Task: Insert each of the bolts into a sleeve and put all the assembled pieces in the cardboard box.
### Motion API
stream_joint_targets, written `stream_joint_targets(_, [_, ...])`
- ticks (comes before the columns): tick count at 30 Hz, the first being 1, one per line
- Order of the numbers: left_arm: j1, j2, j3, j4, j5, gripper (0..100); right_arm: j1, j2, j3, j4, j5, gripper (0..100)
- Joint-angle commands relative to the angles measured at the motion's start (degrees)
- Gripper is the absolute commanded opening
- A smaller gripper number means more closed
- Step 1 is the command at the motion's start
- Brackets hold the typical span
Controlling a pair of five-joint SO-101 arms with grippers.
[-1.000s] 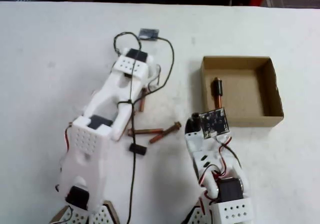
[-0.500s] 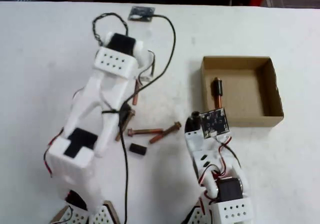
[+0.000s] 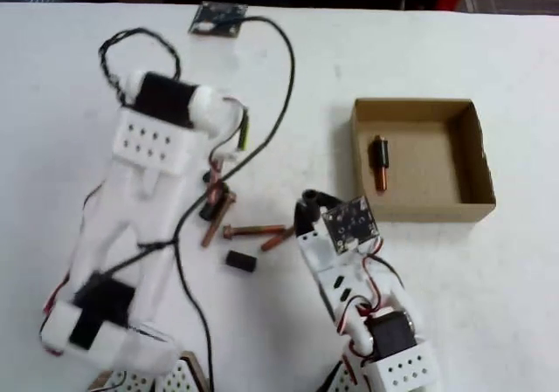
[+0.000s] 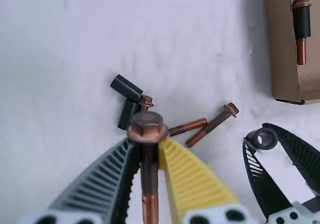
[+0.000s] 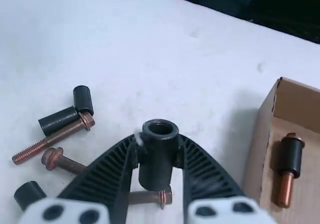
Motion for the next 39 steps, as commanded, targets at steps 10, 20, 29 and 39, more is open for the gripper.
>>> stream_joint_targets(10, [0.7, -35.5, 32.1, -20.8, -0.8, 2, -8.9, -0.7, 0.5, -10.9, 1.1, 2.0])
stream_joint_targets(20, [0.8, -59.9, 64.4, -54.9, -14.8, 2, -13.6, -0.7, 1.3, -12.9, 1.1, 2.0])
stream_joint_targets(29, [0.8, -78.2, 74.9, -61.4, -15.1, 2, -14.1, -0.4, 1.3, -11.4, 1.1, 2.0])
stream_joint_targets(39, [8.8, -81.0, 75.9, -61.5, -5.9, 2, -14.1, -0.7, 1.3, -5.9, 1.1, 2.0])
